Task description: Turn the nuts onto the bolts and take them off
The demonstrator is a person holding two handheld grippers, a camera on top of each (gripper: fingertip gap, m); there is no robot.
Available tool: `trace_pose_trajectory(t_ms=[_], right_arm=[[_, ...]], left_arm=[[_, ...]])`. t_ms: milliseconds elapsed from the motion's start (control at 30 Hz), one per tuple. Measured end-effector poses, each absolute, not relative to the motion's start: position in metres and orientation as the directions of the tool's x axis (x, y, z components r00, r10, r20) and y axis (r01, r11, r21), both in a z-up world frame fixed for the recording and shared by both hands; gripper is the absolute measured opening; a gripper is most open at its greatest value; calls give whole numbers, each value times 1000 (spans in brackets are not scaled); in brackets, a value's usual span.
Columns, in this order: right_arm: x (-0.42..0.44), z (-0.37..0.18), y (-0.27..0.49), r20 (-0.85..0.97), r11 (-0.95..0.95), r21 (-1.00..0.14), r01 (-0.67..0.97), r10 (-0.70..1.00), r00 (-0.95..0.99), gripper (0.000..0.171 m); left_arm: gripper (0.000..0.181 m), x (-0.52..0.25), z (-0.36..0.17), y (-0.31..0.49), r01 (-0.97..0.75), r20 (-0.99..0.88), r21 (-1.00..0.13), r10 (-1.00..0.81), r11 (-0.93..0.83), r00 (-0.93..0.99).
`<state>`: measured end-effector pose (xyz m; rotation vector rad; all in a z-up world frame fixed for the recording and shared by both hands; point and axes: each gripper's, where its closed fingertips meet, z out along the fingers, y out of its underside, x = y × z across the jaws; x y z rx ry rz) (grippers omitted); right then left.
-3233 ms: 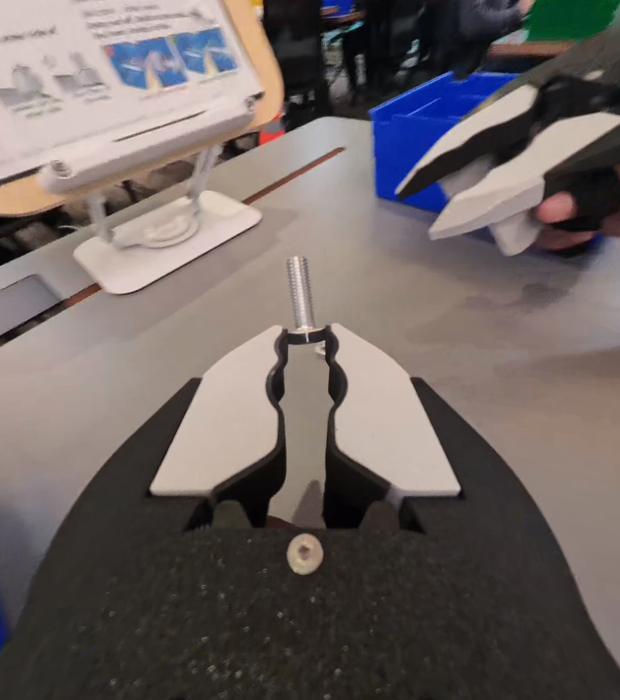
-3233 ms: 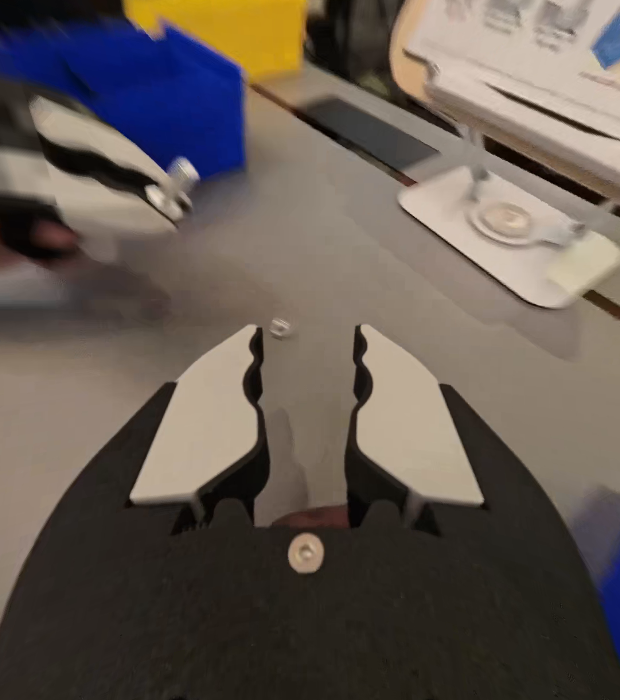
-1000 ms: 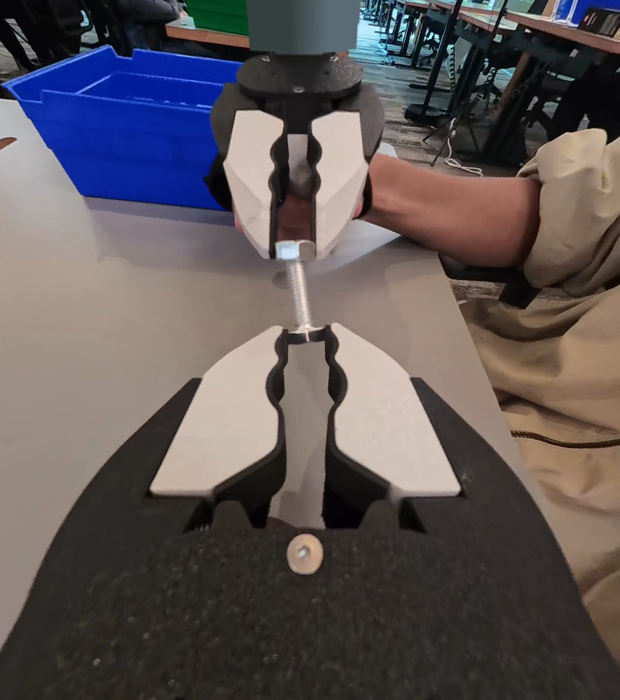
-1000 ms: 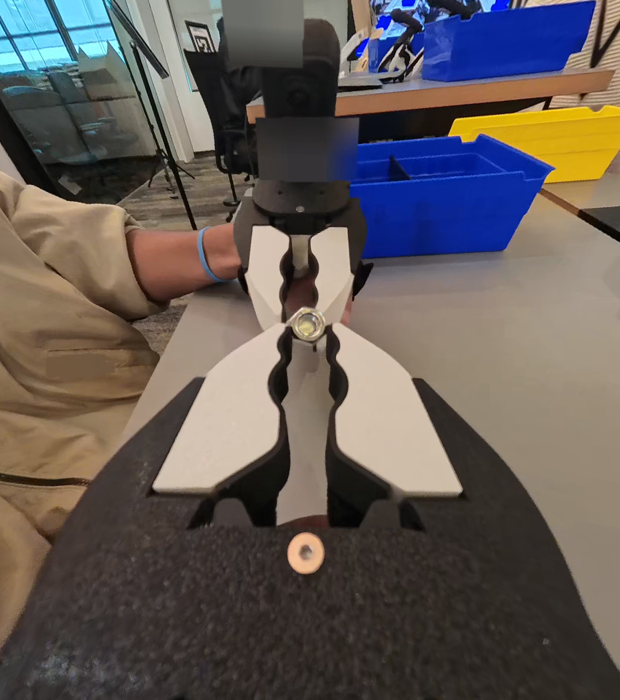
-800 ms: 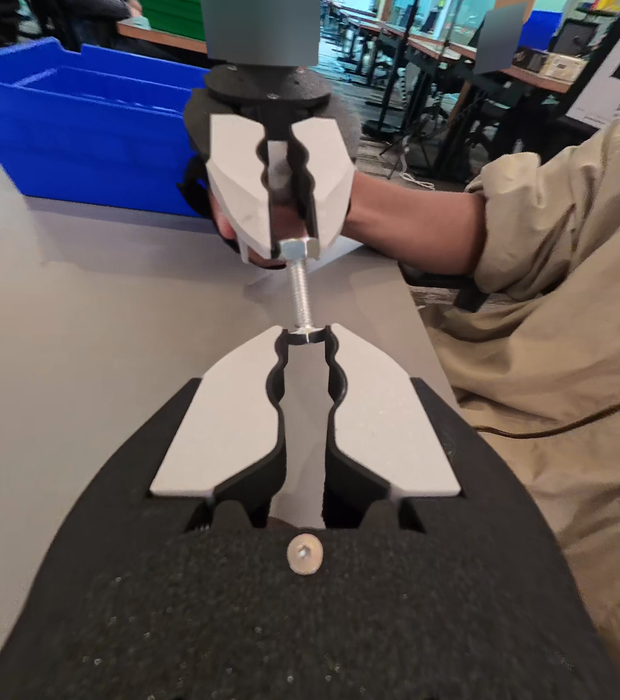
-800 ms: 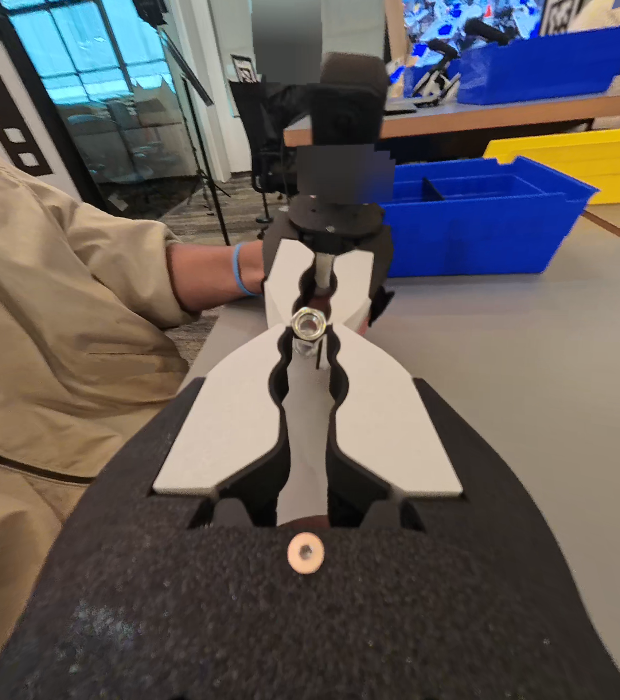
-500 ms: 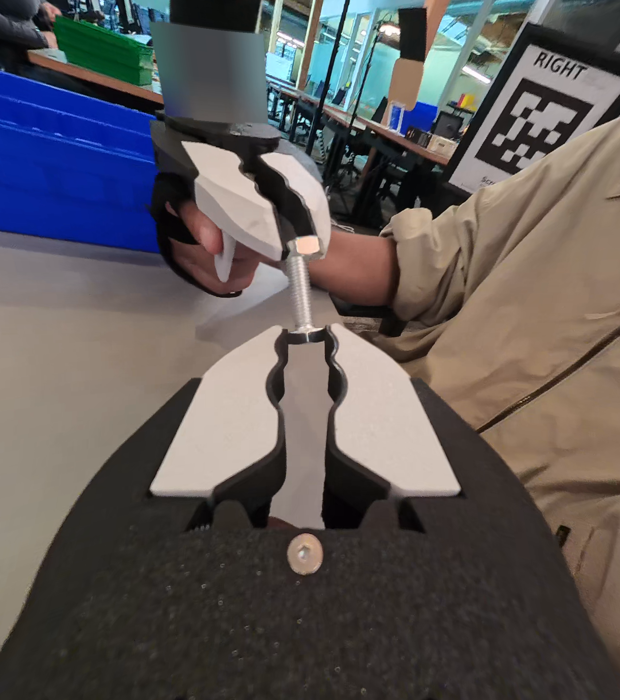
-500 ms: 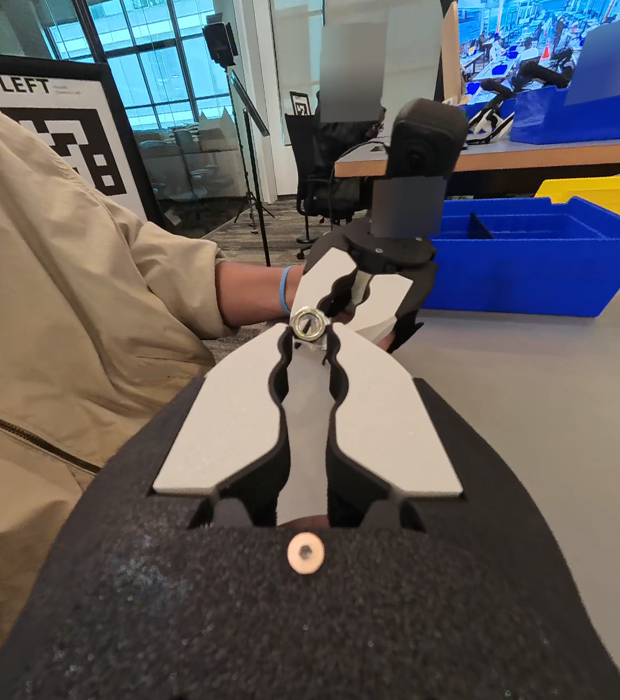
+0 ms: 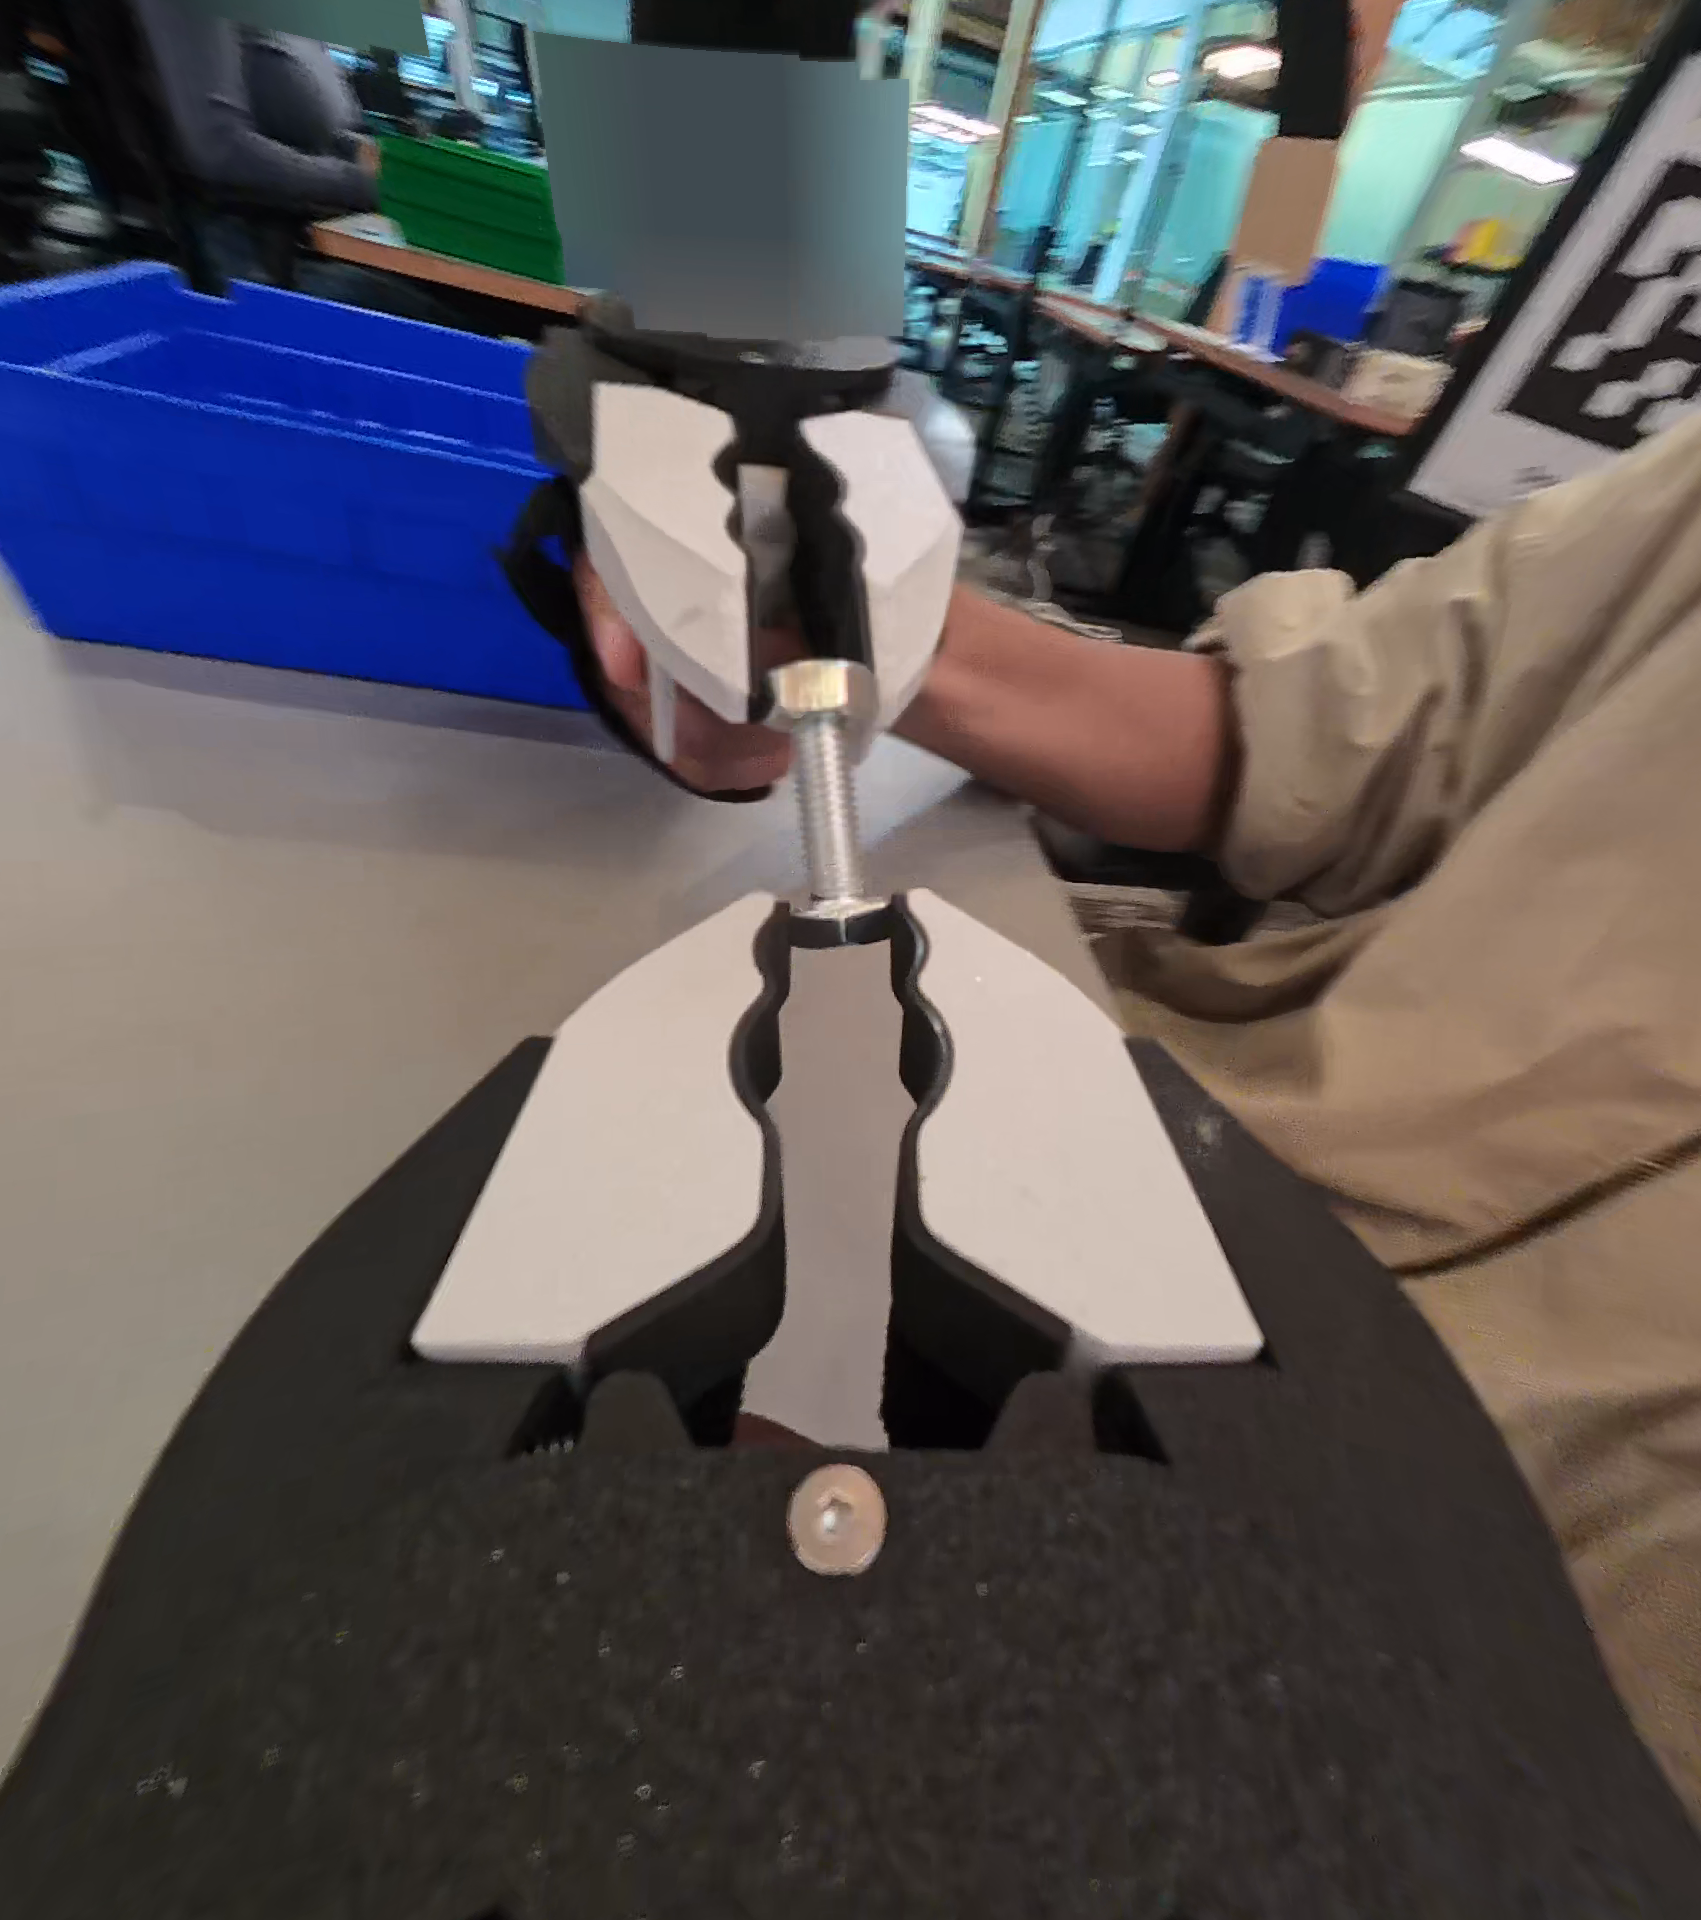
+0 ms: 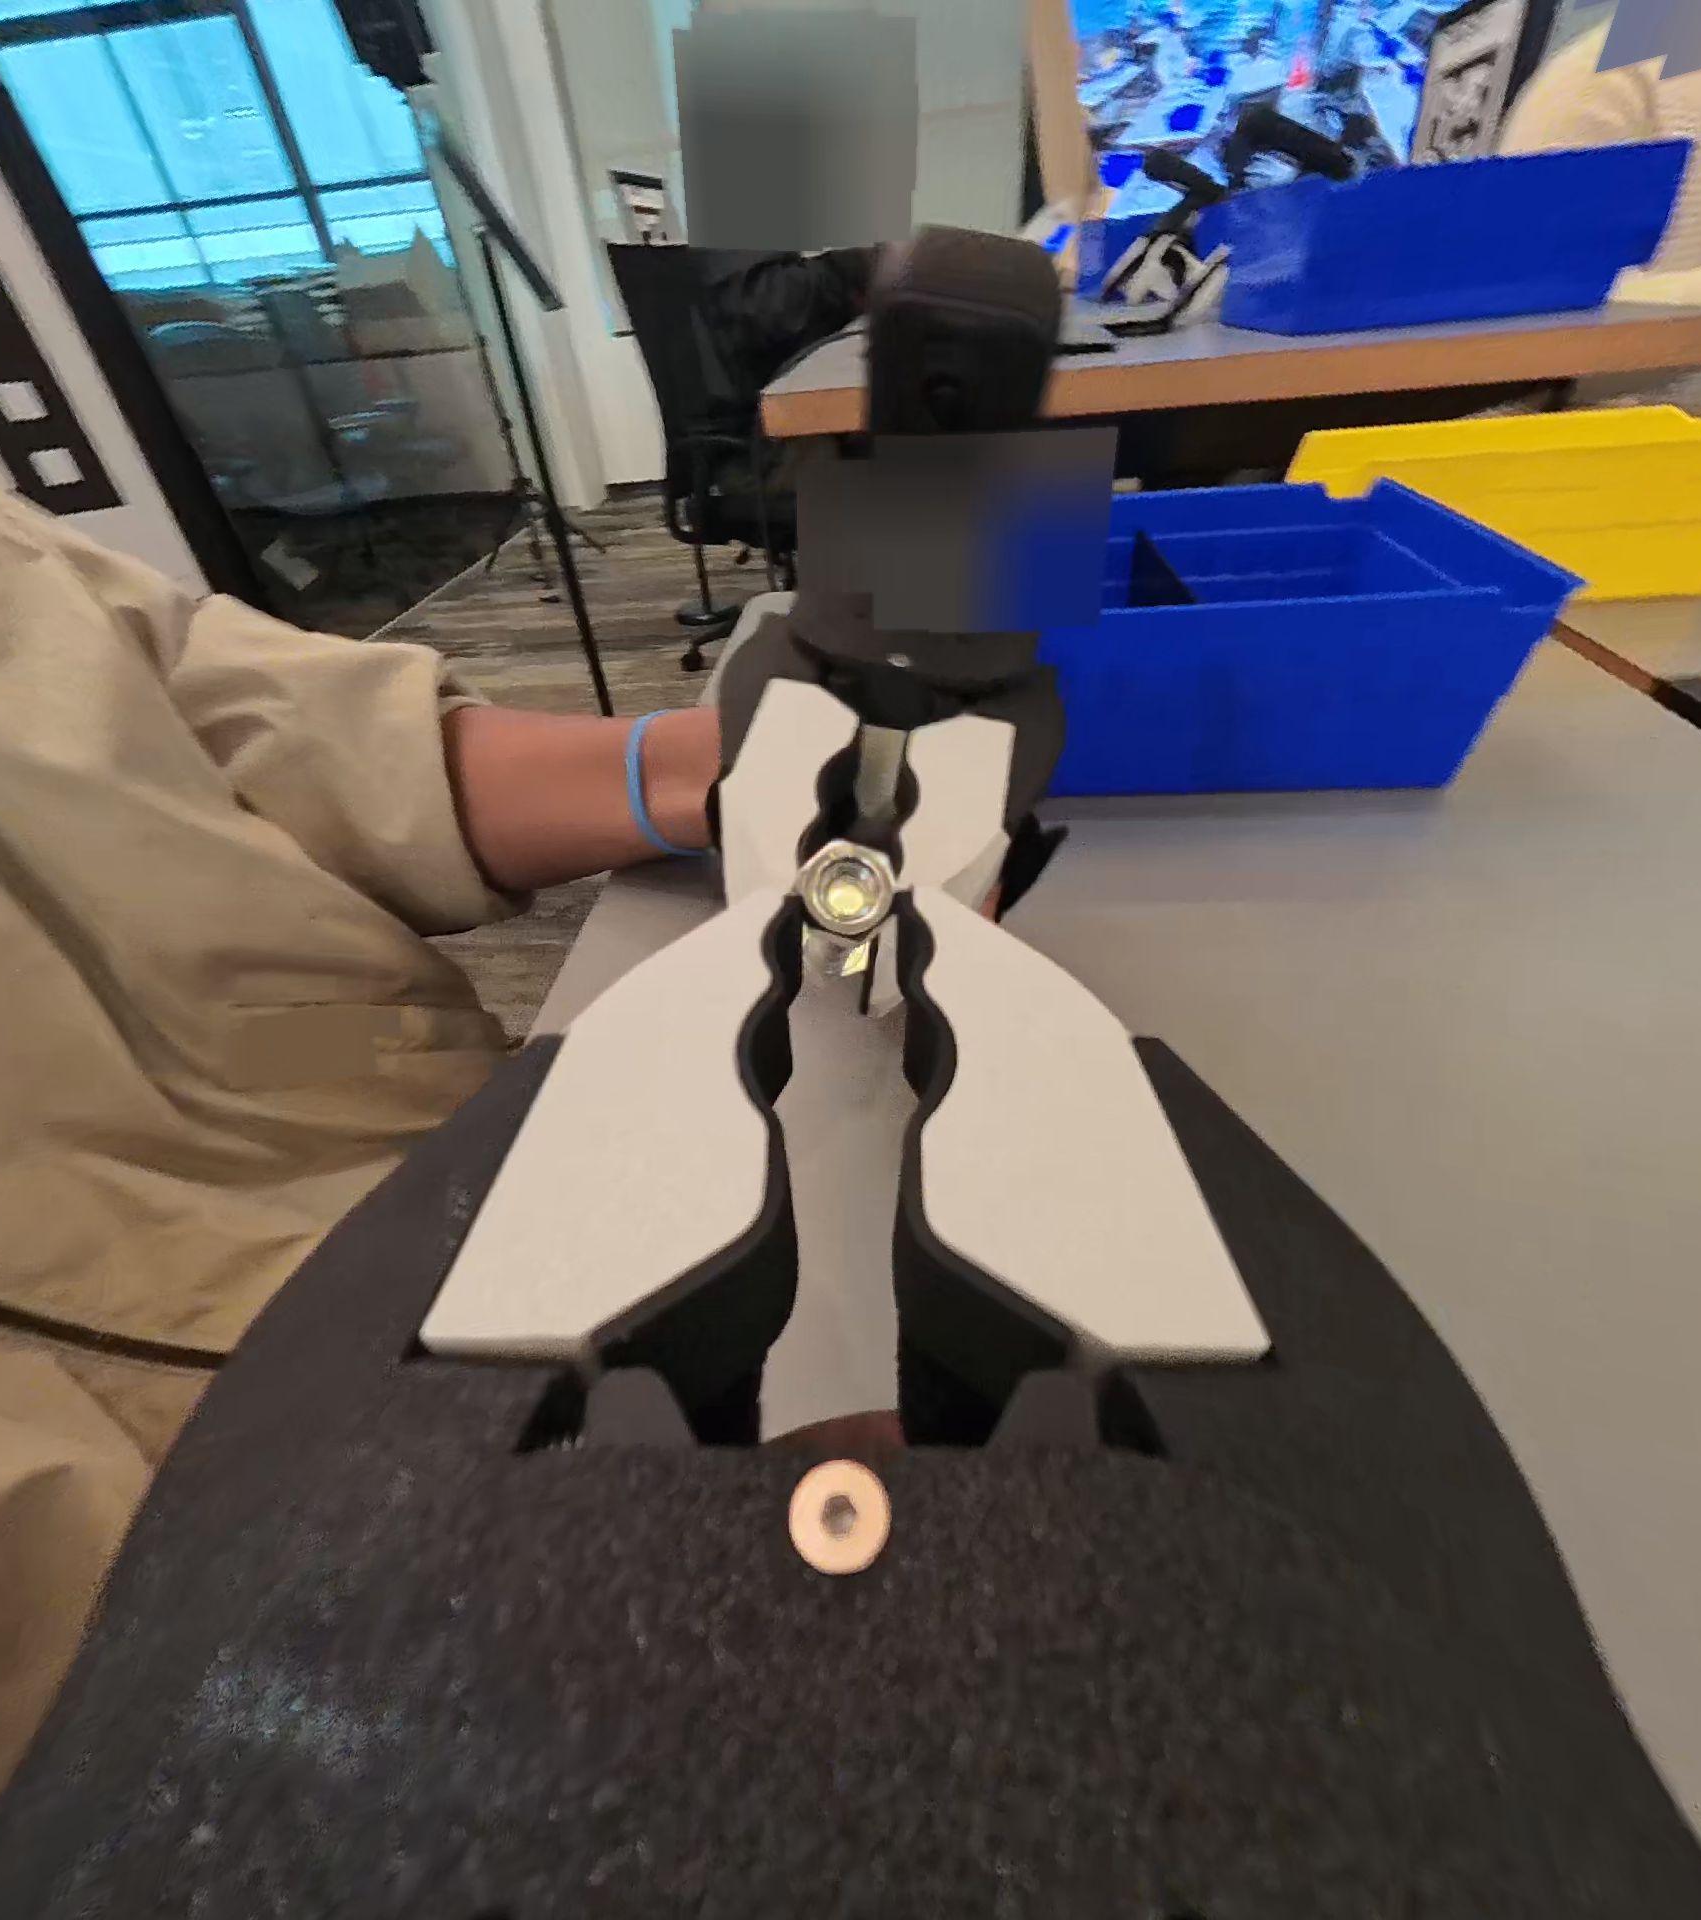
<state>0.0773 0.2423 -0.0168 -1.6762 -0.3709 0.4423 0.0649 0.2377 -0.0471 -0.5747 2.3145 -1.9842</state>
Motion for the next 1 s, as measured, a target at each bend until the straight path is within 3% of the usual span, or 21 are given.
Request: trace_pose_trajectory(t_ms=[300, 533, 1000], right_arm=[[125, -24, 258, -264, -241, -948, -210, 223, 938, 17], [140, -26, 266, -438, -251, -876, -413, 53, 897, 17], [137, -27, 270, -398, -276, -884, -378, 17, 917, 26]], left_arm=[[18, 120, -57, 255, -150, -34, -968, -693, 202, -720], [18, 140, -60, 269, -107, -287, -919, -829, 380, -481], [18, 140, -63, 268, -163, -143, -949, -827, 271, -543]])
